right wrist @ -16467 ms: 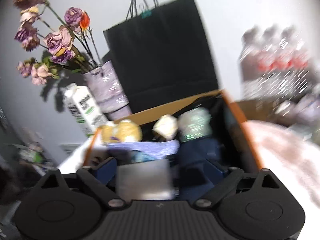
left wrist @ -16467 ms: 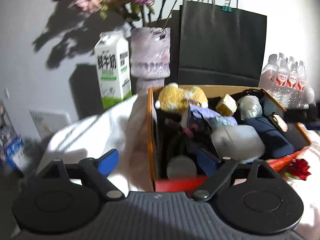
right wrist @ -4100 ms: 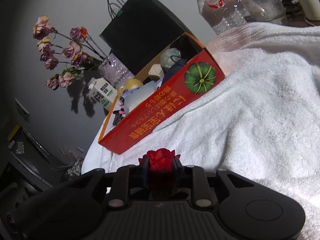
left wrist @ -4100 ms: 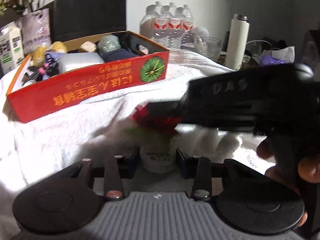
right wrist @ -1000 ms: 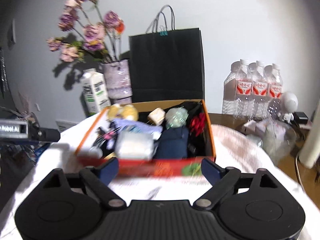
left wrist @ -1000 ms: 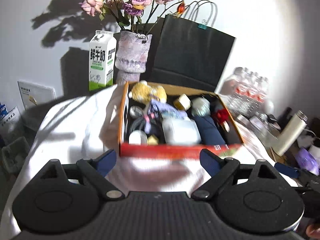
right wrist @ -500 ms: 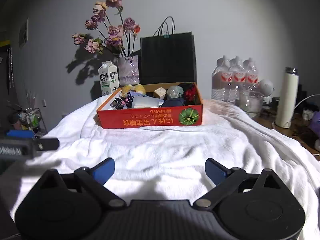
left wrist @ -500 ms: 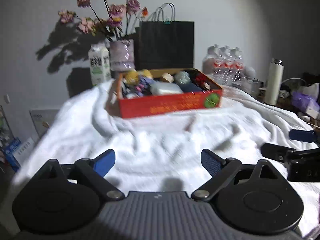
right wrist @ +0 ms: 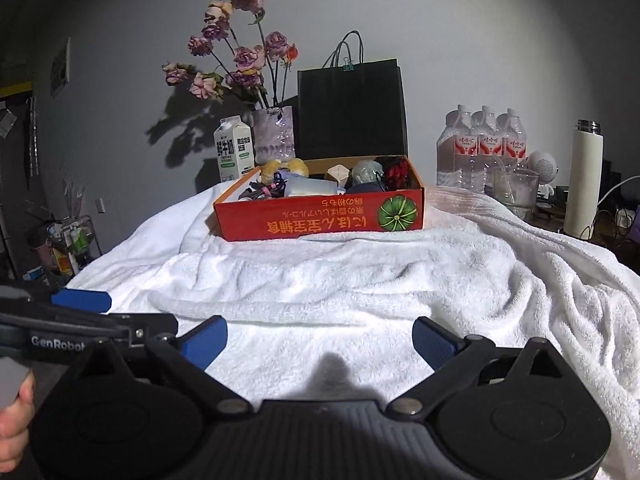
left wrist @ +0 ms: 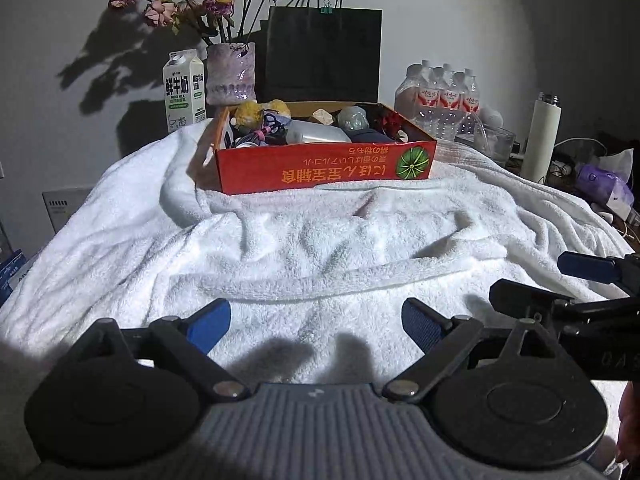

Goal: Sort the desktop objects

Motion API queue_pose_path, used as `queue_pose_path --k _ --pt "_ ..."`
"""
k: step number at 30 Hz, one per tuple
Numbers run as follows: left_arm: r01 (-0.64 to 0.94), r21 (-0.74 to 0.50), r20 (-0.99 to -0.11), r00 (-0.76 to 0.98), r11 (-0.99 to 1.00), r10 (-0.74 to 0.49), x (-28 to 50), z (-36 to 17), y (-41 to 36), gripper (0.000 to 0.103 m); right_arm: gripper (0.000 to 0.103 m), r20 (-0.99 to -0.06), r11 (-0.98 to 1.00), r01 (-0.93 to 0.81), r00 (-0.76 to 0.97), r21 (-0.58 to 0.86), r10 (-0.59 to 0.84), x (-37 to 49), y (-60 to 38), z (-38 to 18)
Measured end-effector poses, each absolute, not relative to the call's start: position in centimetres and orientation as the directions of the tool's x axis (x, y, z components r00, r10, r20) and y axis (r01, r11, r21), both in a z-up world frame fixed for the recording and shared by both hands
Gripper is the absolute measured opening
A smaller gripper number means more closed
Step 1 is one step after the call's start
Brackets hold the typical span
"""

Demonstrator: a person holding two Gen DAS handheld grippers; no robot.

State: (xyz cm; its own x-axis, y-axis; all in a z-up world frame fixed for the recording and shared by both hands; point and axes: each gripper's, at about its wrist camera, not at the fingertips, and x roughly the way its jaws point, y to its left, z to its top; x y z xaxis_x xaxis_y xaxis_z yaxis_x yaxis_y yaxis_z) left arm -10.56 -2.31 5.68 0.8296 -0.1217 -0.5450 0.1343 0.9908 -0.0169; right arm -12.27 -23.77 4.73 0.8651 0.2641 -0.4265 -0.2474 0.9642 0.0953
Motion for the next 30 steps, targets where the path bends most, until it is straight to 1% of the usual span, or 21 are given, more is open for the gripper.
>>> queue_pose_path --k 6,11,15,18,20,23,26,30 --pt "0.119 -0.027 -0.548 0.828 0.993 -0.114 -8.7 5.0 -1.7 0.095 0.101 -0.448 0.968 -0.244 0.860 0.064 0.246 -10.8 -22.9 4.2" --pt "0.094 -0.052 -0.591 0.800 0.994 -0.107 -5.7 4.0 -1.2 0.095 0.101 -0.466 0.971 -0.235 0.856 0.038 0.225 -8.7 -21.8 3.7" --pt "0.093 -0.099 -0.631 0.764 0.991 -0.134 -3.5 2.8 -0.5 0.095 0.101 -0.503 0.977 -0.215 0.844 0.001 0.187 -6.4 -20.8 3.1" --pt "0.086 -0.094 -0.655 0.745 0.992 -0.127 -2.2 1.9 -0.2 0.096 0.101 -0.532 0.978 -0.204 0.832 -0.034 0.155 -4.9 -20.2 2.4" --pt "0.089 -0.086 -0.646 0.753 0.992 -0.124 -1.7 1.8 -0.1 0.097 0.102 -0.552 0.979 -0.199 0.821 -0.033 0.148 -4.0 -20.1 2.0" --pt "0.110 -0.065 -0.642 0.756 0.992 -0.126 -1.0 1.9 -0.2 0.103 0.103 -0.560 0.988 -0.152 0.819 0.004 0.129 -2.9 -20.7 1.6" --pt "0.120 -0.055 -0.630 0.766 0.991 -0.128 -0.8 1.4 -0.3 0.103 0.103 -0.569 0.993 -0.115 0.814 0.035 0.114 -2.1 -21.2 1.4" --pt "0.095 -0.068 -0.620 0.776 0.993 -0.117 -0.9 1.3 -0.3 0.103 0.103 -0.621 0.995 -0.095 0.781 -0.029 0.057 -1.1 -20.3 0.8"
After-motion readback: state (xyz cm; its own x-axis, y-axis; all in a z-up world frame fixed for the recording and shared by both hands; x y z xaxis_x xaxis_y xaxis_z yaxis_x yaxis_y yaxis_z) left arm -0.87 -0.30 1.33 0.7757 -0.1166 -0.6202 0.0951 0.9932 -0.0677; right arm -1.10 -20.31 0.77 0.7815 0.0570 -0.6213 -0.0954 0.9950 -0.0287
